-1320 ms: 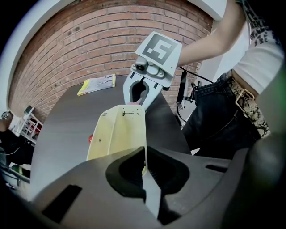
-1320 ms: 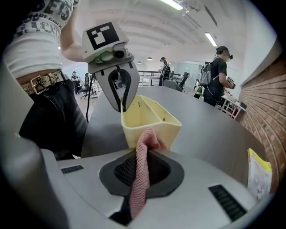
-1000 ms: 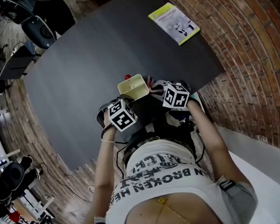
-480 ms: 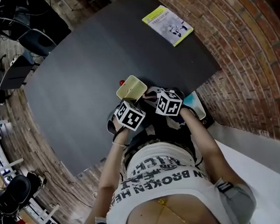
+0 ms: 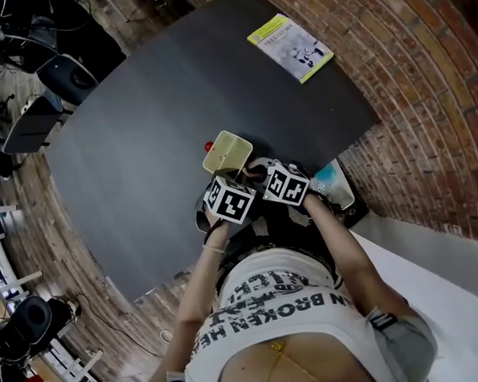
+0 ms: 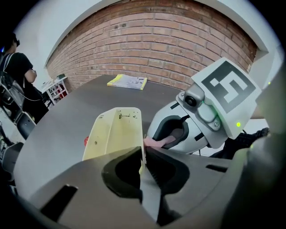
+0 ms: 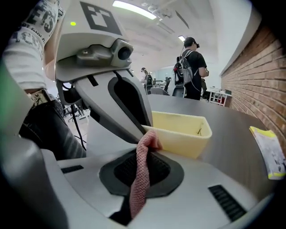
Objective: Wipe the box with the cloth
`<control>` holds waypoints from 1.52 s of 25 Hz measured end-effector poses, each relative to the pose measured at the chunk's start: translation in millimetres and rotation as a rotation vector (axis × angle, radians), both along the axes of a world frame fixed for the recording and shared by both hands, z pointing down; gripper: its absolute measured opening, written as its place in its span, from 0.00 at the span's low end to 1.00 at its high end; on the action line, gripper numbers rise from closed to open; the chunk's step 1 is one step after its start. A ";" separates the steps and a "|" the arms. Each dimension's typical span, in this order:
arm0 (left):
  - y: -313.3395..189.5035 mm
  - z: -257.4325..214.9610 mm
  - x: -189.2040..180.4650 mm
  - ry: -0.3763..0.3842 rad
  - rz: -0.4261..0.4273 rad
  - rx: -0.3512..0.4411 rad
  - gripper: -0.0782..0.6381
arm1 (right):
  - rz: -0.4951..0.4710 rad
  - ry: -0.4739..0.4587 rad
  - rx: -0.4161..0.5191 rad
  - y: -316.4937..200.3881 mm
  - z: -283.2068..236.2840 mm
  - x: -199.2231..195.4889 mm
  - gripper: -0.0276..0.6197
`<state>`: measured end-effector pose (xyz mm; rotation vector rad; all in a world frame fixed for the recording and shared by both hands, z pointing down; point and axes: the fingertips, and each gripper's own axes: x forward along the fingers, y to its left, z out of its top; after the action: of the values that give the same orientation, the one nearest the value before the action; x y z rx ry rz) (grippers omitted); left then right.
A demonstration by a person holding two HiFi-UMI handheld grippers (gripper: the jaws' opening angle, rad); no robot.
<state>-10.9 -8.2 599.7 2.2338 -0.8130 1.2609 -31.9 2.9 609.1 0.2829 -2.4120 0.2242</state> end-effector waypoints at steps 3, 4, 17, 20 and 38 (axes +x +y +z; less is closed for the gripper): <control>2.4 -9.1 -2.5 0.028 0.033 0.025 0.20 | 0.045 0.010 0.011 -4.8 -3.2 5.7 0.07; 2.9 -14.8 -5.9 0.023 0.044 0.047 0.21 | 0.060 0.008 0.016 -6.6 -5.9 8.1 0.07; -21.0 -109.8 -37.2 0.521 -0.236 0.300 0.13 | 0.126 -0.118 0.182 -28.2 -101.1 26.4 0.07; -22.4 -134.5 -43.9 0.581 -0.258 0.397 0.12 | 0.155 -0.183 0.224 -32.0 -132.4 25.1 0.07; -26.2 -234.8 -41.0 0.615 -0.270 0.693 0.12 | 0.176 -0.446 0.326 -33.0 -235.1 -2.8 0.07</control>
<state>-51.9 -34.4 364.9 2.6644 -1.3569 0.1142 -34.7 -30.1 374.0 0.6537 -2.8657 -0.0371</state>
